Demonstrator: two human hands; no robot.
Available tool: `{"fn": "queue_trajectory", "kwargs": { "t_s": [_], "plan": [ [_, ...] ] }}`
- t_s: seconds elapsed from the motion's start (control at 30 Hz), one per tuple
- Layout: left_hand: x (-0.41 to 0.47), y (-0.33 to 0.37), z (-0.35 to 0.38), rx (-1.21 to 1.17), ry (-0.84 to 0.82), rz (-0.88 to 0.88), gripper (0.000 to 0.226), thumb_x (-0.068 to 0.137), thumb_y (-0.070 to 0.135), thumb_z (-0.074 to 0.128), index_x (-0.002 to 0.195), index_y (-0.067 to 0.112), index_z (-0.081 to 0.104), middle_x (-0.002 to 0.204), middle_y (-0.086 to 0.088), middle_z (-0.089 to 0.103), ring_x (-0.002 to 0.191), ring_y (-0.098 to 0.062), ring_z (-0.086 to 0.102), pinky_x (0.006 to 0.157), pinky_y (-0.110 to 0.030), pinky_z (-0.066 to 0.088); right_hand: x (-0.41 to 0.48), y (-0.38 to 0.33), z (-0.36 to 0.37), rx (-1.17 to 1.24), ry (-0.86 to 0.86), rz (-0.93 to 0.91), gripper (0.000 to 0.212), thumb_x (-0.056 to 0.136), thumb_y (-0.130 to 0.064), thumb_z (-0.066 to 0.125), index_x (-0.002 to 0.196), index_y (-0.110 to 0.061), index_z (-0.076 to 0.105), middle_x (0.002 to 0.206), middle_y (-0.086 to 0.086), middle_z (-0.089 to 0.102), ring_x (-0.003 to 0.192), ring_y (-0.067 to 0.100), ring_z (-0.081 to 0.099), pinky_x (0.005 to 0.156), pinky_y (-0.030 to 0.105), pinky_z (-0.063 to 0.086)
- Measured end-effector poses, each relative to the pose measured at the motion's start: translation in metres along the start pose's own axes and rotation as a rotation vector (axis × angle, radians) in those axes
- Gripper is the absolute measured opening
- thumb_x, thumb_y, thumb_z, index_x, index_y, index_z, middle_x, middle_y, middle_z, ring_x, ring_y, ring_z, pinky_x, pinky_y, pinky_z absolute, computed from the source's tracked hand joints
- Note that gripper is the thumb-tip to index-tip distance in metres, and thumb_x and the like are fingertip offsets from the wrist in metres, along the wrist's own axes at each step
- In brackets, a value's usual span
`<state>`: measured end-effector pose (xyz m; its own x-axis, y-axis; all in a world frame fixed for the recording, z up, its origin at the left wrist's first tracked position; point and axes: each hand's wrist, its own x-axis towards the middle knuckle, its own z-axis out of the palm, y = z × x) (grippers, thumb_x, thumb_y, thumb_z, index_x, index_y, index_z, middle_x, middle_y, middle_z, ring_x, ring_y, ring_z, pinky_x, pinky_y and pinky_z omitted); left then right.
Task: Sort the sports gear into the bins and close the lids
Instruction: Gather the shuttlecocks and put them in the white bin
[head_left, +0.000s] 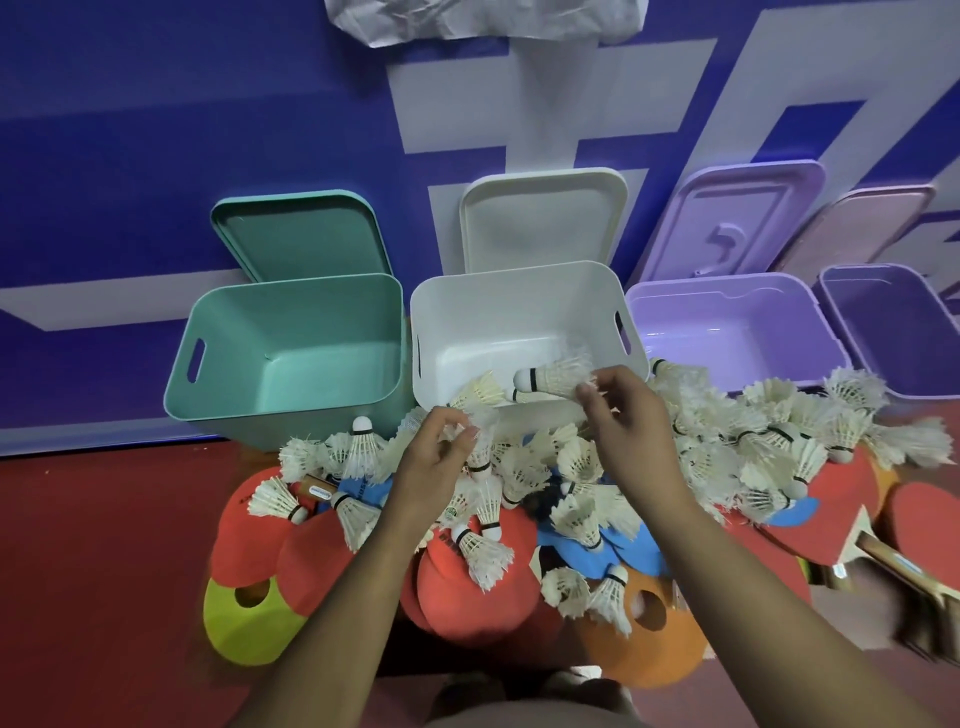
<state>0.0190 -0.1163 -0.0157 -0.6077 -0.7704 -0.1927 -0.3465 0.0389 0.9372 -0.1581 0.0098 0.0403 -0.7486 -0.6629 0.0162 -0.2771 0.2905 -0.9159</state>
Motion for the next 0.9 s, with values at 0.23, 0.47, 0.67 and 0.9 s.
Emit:
{"fn": "queue_trajectory", "kwargs": {
  "t_s": [0.23, 0.47, 0.67, 0.9],
  "plan": [
    [0.007, 0.027, 0.003, -0.125, -0.182, 0.103, 0.042, 0.098, 0.028, 0.051, 0.137, 0.039, 0.039, 0.069, 0.001, 0.043, 0.066, -0.010, 0.040, 0.067, -0.022, 0.037, 0.012, -0.016, -0.008, -0.178, -0.331, -0.101, 0.010, 0.094, -0.024, 0.060, 0.084, -0.021, 0.059, 0.075, -0.002, 0.067, 0.063, 0.015, 0.058, 0.063, 0.032, 0.046],
    [0.010, 0.035, 0.015, 0.005, -0.412, 0.108, 0.062, 0.086, 0.058, 0.055, 0.141, 0.037, 0.036, 0.134, 0.010, 0.051, 0.119, 0.009, 0.048, 0.101, -0.015, 0.037, 0.003, -0.010, -0.010, -0.063, -0.391, 0.028, 0.019, 0.095, -0.020, 0.060, 0.077, -0.015, 0.058, 0.056, -0.013, 0.054, 0.051, 0.002, 0.046, 0.056, 0.020, 0.037],
    [0.017, 0.029, 0.040, -0.024, -0.315, 0.061, 0.047, 0.082, 0.029, 0.076, 0.120, 0.035, 0.049, 0.112, 0.007, 0.062, 0.108, -0.011, 0.060, 0.095, -0.033, 0.049, 0.001, 0.014, -0.026, 0.024, -0.279, 0.155, 0.019, 0.099, -0.027, 0.053, 0.103, -0.013, 0.065, 0.083, -0.004, 0.064, 0.059, 0.011, 0.059, 0.053, 0.023, 0.048],
    [0.016, 0.021, 0.043, -0.168, -0.249, -0.060, 0.041, 0.083, 0.025, 0.075, 0.116, 0.039, 0.054, 0.115, 0.005, 0.064, 0.106, -0.012, 0.063, 0.093, -0.033, 0.048, -0.006, 0.082, -0.030, -0.456, -0.338, -0.039, 0.023, 0.095, -0.028, 0.055, 0.112, -0.014, 0.064, 0.114, 0.000, 0.056, 0.077, 0.010, 0.059, 0.068, 0.022, 0.043]
  ]
}}
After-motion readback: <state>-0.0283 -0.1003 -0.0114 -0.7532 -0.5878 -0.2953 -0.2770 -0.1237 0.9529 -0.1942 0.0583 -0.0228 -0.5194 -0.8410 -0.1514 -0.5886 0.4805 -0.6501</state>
